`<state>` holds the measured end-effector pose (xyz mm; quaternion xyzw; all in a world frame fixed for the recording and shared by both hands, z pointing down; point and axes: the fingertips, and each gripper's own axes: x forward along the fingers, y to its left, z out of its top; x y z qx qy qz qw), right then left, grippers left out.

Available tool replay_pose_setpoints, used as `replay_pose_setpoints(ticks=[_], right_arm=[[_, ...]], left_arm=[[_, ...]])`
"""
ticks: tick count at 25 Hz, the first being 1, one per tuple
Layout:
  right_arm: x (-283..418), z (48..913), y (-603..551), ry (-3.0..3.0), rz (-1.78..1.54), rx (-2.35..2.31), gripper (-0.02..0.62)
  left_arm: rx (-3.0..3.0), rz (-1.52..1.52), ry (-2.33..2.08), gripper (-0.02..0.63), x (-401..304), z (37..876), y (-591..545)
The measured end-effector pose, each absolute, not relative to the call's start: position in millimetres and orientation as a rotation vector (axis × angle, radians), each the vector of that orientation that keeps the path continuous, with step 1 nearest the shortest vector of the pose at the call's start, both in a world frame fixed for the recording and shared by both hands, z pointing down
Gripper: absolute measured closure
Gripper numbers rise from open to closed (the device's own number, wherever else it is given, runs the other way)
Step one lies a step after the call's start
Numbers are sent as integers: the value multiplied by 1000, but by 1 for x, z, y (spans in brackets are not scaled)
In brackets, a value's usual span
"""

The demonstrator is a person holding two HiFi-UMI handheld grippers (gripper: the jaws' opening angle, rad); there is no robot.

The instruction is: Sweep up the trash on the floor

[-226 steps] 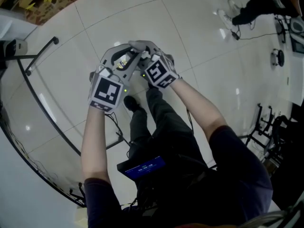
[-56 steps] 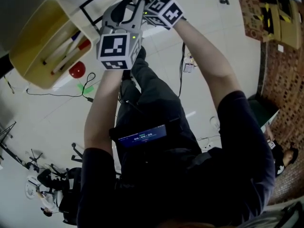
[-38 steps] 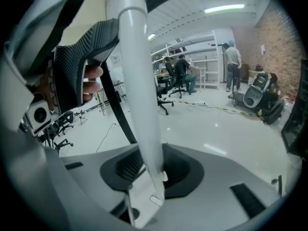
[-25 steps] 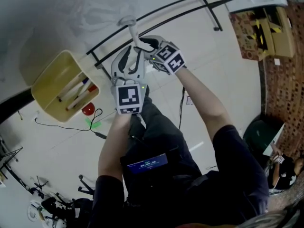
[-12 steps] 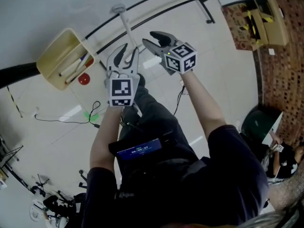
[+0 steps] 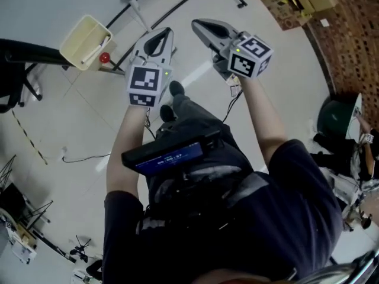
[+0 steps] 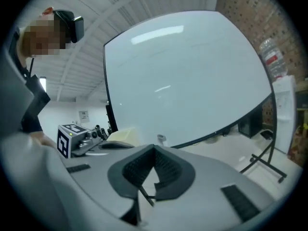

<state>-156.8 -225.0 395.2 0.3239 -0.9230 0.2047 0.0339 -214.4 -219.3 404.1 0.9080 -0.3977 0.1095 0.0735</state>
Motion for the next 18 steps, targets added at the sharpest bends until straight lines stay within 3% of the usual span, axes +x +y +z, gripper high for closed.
replay_pose_setpoints(ticks=[4,8,18], right_arm=[[-141,372,-187,-2787,521,1021,589],[-127,347,-156,-2879,639,1043,588],[-52,232,-40,-3159,620,1172,588]], left_arm=[[2760,306,-1121,598,-195,389,-208],[2774,265,-1045,598,-184,376,-203],[2970,190,-841,598,-109,267,-117]])
